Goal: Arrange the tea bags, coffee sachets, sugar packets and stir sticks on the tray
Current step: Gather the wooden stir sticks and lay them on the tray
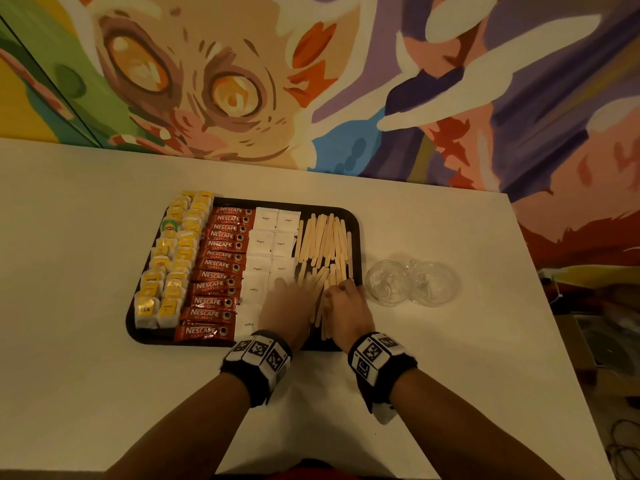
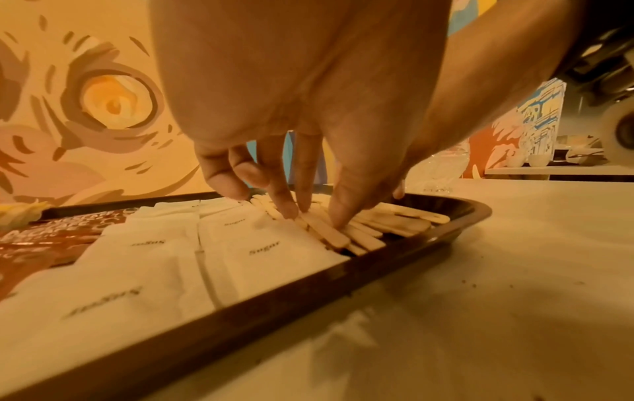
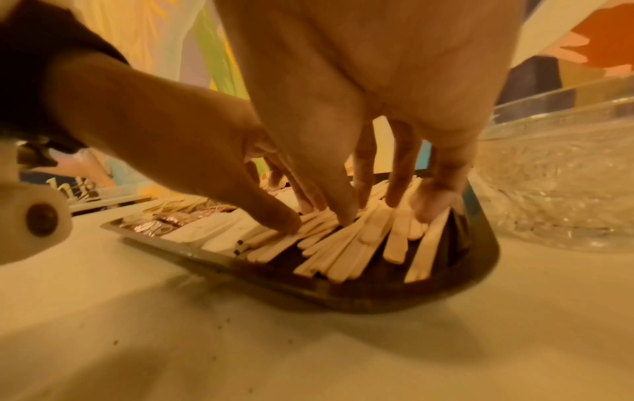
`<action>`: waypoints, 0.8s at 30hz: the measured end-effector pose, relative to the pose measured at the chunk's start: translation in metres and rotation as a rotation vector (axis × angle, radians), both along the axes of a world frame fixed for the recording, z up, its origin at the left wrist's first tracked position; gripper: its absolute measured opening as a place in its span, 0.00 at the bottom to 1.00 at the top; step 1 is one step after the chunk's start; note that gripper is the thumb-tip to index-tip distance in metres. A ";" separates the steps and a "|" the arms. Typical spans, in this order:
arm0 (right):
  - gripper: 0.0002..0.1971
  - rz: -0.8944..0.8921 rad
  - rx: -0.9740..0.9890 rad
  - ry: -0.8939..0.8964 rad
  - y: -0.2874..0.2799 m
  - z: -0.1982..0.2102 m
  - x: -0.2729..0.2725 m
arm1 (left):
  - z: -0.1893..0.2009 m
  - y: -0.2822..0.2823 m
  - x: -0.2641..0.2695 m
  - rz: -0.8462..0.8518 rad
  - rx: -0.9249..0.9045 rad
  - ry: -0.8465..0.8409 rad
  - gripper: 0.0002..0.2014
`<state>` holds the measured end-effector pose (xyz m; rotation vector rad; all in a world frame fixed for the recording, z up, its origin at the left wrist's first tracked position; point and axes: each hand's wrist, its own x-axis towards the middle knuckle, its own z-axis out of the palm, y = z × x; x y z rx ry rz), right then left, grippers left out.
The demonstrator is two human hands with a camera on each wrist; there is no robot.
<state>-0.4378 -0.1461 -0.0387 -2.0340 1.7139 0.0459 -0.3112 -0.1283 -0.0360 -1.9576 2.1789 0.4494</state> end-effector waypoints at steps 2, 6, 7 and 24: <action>0.21 0.006 0.022 0.041 0.003 -0.003 -0.001 | -0.002 0.001 -0.003 -0.030 0.023 -0.012 0.24; 0.20 0.023 0.032 0.025 0.006 -0.004 -0.001 | -0.009 -0.002 -0.005 -0.057 0.081 0.053 0.26; 0.19 0.026 0.034 0.019 0.007 -0.004 -0.001 | -0.009 -0.002 -0.004 -0.053 0.084 0.073 0.26; 0.32 0.016 0.108 0.067 0.012 0.013 0.000 | -0.016 -0.001 0.001 0.019 0.075 0.046 0.27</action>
